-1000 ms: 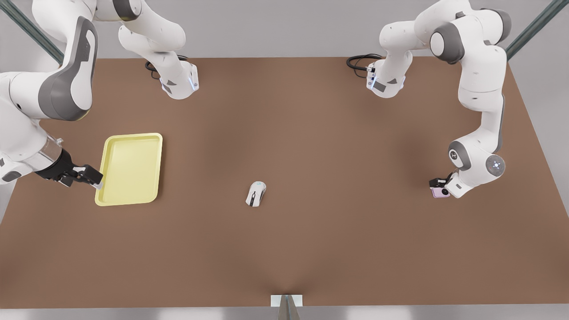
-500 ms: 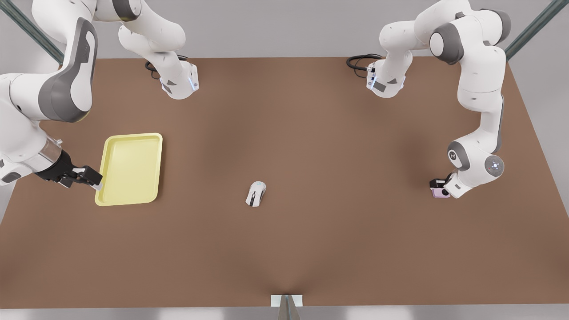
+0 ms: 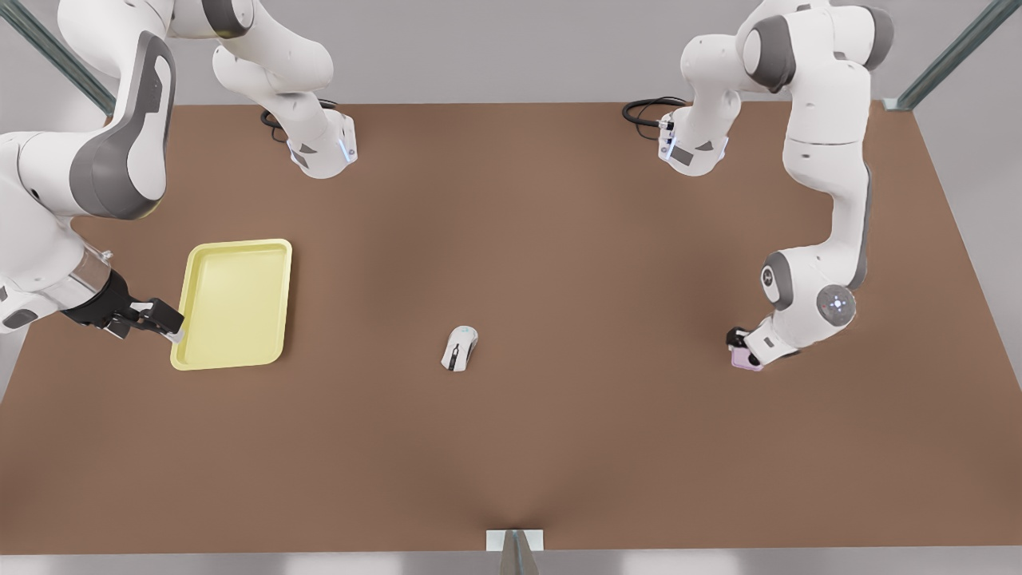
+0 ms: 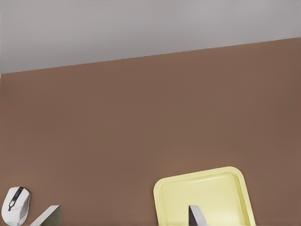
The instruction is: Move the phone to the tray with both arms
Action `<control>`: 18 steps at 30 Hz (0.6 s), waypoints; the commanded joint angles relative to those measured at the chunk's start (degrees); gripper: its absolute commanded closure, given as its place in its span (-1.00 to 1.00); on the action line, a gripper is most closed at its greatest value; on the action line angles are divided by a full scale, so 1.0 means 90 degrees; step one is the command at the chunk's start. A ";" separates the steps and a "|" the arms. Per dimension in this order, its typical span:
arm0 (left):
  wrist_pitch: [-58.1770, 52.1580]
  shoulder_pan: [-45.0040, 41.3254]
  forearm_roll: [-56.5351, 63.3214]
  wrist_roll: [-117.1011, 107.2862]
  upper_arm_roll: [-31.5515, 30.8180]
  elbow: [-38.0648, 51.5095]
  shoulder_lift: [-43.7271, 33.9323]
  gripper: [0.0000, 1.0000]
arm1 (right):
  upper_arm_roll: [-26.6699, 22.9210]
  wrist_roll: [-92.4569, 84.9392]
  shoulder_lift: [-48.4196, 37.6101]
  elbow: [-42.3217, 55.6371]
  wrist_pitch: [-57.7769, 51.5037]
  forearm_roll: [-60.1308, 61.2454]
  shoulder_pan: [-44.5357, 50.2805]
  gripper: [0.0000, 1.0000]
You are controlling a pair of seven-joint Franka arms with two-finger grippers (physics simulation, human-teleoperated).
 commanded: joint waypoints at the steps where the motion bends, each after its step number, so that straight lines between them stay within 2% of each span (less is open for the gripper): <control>1: -0.0790 -0.0653 -0.0010 -0.2671 -0.0001 0.0221 -0.0024 -0.59 | -0.0001 -0.0014 -0.0007 0.0007 0.0014 0.0005 0.0011 -1.00; 6: -0.1424 -0.2362 -0.0020 -0.4468 -0.0020 0.1520 0.0620 -0.59 | -0.0001 -0.0014 -0.0007 -0.0012 0.0014 -0.0005 0.0031 -1.00; 7: -0.1835 -0.2519 -0.0030 -0.4800 -0.0020 0.2057 0.0884 -0.59 | -0.0001 -0.0014 -0.0007 -0.0012 0.0024 -0.0005 0.0021 -1.00; 10: -0.1991 -0.2860 -0.0137 -0.5708 -0.0147 0.3043 0.1499 -0.59 | -0.0001 -0.0014 -0.0007 -0.0003 0.0024 -0.0005 0.0011 -1.00; 11: -0.2313 -0.2997 -0.0137 -0.5884 -0.0147 0.3677 0.1840 -0.59 | -0.0001 -0.0014 0.0002 -0.0012 0.0024 -0.0005 0.0021 -1.00; 18: -0.2392 -0.3681 -0.0079 -0.5953 -0.0196 0.5446 0.3052 -0.59 | -0.0001 -0.0014 0.0002 -0.0003 0.0024 -0.0005 0.0011 -1.00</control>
